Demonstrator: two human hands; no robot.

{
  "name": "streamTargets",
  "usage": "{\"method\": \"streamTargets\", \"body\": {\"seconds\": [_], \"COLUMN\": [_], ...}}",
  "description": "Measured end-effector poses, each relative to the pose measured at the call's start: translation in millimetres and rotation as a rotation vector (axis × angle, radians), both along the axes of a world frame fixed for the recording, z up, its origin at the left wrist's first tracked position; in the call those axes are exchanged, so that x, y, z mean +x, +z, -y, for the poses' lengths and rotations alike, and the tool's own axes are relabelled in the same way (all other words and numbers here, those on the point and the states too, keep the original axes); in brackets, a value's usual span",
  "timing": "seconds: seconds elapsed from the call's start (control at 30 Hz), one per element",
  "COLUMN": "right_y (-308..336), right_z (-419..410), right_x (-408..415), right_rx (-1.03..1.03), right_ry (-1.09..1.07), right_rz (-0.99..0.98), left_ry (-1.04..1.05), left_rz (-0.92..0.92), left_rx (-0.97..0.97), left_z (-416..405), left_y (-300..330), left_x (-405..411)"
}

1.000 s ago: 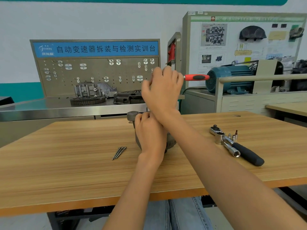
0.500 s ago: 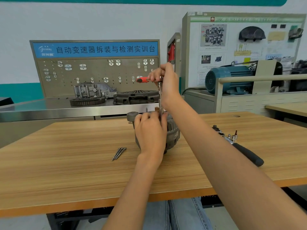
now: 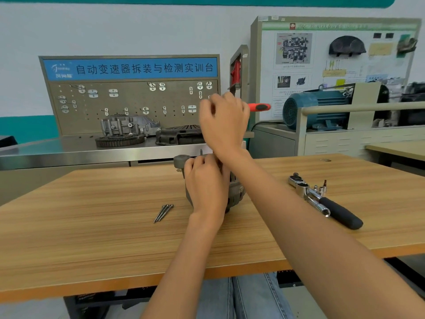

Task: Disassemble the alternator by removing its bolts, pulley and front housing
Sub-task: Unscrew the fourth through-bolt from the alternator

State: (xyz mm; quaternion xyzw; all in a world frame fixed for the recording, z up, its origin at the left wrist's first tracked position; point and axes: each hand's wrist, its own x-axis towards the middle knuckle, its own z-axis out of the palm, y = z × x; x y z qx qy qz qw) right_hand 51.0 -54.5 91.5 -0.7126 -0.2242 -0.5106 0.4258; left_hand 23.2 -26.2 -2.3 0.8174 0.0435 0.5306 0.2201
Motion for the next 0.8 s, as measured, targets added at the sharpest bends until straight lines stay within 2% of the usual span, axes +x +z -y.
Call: {"method": "streamTargets", "body": {"seconds": [0.17, 0.23, 0.3, 0.37, 0.47, 0.5, 0.57, 0.63, 0.7, 0.8], "right_y": [18, 20, 21, 20, 10, 4, -7, -15, -17, -12], "right_z": [8, 14, 16, 13, 5, 3, 0, -2, -1, 0], "right_x": [4, 8, 9, 7, 2, 1, 4, 5, 5, 1], "right_rx": [0.495, 0.534, 0.537, 0.554, 0.424, 0.331, 0.108, -0.019, 0.029, 0.135], "right_ry": [0.859, 1.041, 1.091, 1.027, 0.73, 0.594, 0.187, -0.153, -0.187, 0.01], "right_rz": [-0.399, -0.5, -0.518, -0.504, -0.341, -0.239, -0.023, 0.072, 0.103, 0.068], "left_ry": [0.038, 0.039, 0.042, 0.05, 0.047, 0.036, 0.025, 0.04, 0.053, 0.015], "left_rz": [0.019, 0.04, 0.058, 0.033, -0.027, -0.039, -0.058, -0.089, -0.105, -0.042], "left_rx": [0.039, 0.042, 0.046, 0.045, 0.023, 0.018, 0.033, 0.07, 0.068, 0.006], "left_z": [0, 1, 2, 1, 0, 0, 0, -1, -2, 1], "left_y": [-2, -2, -2, -1, 1, 1, 1, 2, 2, 2], "left_x": [2, 1, 1, 1, -1, -2, -3, -2, -2, -2]}}
